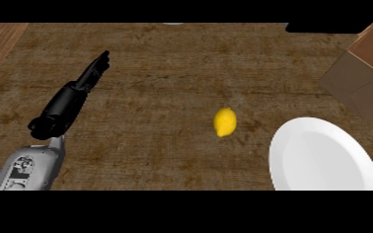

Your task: Pick the sweet potato from the plate and place it in the cardboard box

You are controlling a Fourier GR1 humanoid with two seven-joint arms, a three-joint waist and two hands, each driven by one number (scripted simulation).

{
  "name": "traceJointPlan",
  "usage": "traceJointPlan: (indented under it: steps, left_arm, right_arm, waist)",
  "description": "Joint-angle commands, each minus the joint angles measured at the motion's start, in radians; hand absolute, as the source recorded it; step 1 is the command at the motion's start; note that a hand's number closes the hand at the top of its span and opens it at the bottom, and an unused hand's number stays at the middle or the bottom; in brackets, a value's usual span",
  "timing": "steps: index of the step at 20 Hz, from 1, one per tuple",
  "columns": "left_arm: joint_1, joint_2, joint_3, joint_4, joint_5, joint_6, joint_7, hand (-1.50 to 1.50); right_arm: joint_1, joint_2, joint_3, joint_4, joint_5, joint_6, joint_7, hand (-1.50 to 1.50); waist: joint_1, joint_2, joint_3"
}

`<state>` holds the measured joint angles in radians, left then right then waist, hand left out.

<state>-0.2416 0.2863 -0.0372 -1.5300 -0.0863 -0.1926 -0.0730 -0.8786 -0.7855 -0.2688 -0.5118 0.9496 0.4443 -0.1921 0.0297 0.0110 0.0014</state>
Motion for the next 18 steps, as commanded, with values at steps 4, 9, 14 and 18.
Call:
traceJointPlan:
  steps: [4,9,14,18]
  left_arm:
    - [-0.012,0.004,0.019,0.011,0.009,-0.008,0.008,0.0]
    - [0.013,-0.003,0.015,0.005,0.005,-0.001,-0.007,0.0]
    - [-0.011,-0.011,0.002,-0.019,-0.009,0.005,0.037,0.0]
    - [0.01,-0.011,0.003,0.003,-0.024,0.003,-0.026,0.0]
  right_arm:
    - [-0.053,0.019,-0.171,0.033,-0.176,-0.064,-0.172,-1.5]
    - [-0.126,0.023,-0.486,0.134,-0.46,-0.059,-0.092,-1.5]
    - [-0.138,-0.053,-0.61,0.226,-0.556,-0.112,0.009,-1.5]
    - [-0.016,-0.126,-0.654,0.253,-0.597,-0.095,-0.096,-1.5]
  waist:
    - [-0.012,-0.004,0.001]
    - [-0.02,-0.007,0.003]
    - [0.0,0.003,0.002]
    - [-0.004,0.007,0.003]
